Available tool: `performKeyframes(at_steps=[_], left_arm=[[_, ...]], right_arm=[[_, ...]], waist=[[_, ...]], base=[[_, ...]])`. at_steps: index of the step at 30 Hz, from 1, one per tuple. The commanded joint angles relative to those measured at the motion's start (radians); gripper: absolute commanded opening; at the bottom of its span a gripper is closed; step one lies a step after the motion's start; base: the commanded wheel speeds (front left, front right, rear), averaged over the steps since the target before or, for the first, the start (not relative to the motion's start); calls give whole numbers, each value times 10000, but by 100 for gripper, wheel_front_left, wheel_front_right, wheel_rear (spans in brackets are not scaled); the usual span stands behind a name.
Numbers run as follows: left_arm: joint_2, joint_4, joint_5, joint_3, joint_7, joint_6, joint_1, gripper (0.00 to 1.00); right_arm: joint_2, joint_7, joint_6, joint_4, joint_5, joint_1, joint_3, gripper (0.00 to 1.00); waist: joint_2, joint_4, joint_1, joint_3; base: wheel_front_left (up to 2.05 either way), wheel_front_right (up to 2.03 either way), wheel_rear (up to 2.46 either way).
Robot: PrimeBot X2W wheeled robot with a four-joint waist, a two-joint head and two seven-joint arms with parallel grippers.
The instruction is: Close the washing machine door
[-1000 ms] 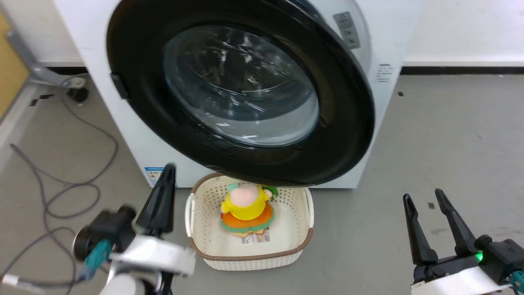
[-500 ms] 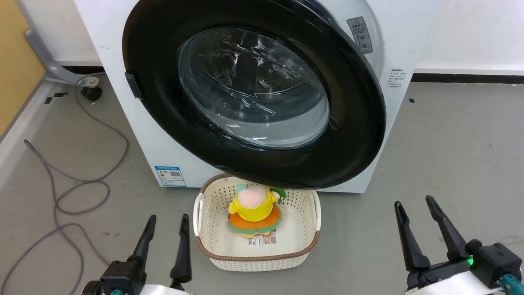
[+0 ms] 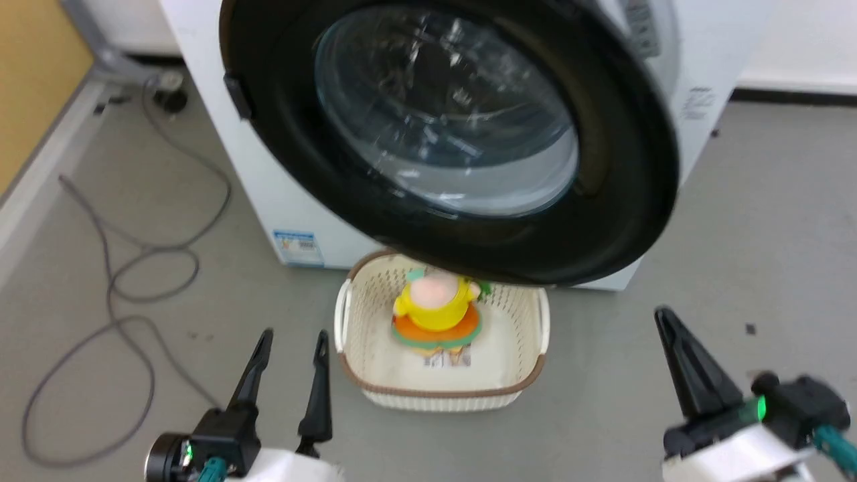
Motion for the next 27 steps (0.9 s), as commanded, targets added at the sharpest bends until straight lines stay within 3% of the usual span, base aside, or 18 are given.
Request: performKeyframes(at_steps=[1, 15, 21, 27], left_arm=[[-92, -80, 104, 9, -43, -38, -261, 100], [-569, -291, 285, -169, -43, -312, -1283, 100], [-656, -388, 285, -269, -43, -295, -1591, 100], [-689, -395, 278, -356, -43, -286, -1770, 100]], right_arm=[[-290, -44, 8, -5, 107, -465, 215, 0], [-2666, 580, 8, 1899, 1800, -4218, 1096, 0], [-3339, 843, 8, 3105, 2745, -5550, 999, 0], [-3611, 1066, 8, 4243, 3426, -6805, 892, 0]], waist=[[0, 319, 0, 435], [0, 1483, 0, 2173], [0, 1850, 0, 2630], [0, 2040, 0, 2957]], base=[[0, 0, 0], [0, 0, 0], [0, 0, 0], [0, 0, 0]])
